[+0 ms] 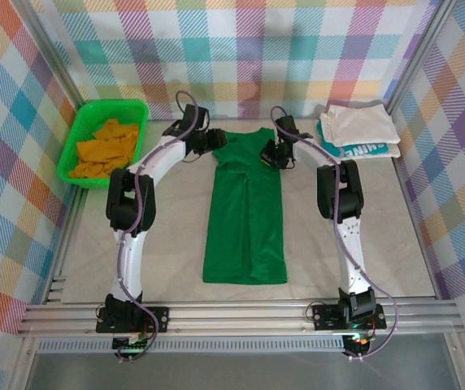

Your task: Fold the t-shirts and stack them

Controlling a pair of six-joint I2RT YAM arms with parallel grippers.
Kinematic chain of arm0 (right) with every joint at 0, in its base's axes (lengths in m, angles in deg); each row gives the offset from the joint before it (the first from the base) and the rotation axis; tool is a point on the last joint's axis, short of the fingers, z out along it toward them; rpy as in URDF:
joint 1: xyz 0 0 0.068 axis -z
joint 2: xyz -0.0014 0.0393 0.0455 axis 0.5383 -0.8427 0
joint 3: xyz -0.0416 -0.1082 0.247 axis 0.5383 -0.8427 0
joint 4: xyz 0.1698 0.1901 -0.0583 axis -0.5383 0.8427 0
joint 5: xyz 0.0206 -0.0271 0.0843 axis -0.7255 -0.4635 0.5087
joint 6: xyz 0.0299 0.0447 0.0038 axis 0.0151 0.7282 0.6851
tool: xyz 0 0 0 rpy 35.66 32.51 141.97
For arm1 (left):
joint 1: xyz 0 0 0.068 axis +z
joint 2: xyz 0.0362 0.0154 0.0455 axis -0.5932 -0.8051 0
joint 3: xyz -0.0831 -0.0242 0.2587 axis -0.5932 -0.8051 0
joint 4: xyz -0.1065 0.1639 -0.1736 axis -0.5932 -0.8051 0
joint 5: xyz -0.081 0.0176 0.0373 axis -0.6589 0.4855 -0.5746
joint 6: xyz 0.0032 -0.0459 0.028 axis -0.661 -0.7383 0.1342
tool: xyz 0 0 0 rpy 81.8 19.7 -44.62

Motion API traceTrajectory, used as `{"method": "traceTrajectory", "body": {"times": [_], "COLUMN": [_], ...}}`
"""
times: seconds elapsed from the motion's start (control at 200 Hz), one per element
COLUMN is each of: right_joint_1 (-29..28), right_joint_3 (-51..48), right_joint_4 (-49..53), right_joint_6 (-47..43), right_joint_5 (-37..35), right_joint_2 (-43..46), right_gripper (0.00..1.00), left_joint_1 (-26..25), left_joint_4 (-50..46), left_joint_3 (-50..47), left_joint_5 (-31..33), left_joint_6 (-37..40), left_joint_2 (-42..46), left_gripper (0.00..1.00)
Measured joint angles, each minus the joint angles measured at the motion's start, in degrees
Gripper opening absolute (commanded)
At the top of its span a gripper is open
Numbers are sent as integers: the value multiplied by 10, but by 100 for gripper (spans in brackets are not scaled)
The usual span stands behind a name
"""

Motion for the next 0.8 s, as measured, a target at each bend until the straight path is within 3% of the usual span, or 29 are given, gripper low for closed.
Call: {"method": "traceTrajectory", "body": {"times": [0.125,0.38,0.61,0.8], "right_joint_1": [0,7,11,14], "right_joint_3": [0,17,13,-8], "right_joint_4": [-2,3,-8,-39], "right_joint_6": [-4,-7,-7,-6], "right_joint_5": [1,21,39,66], "right_joint_2": [0,-11,-13,-9], "right_gripper": [0,0,0,0], "left_joint_1": [3,1,3,11], "left_joint_4": [-1,-6,-57,-33], "left_joint_3": [40,70,289,329], "left_joint_5": [-2,-31,-40,-72], "left_joint_6": [1,-20,-21,-63], "left_joint_2": [-18,-114,-262,-298], "left_gripper": [43,45,44,43]}}
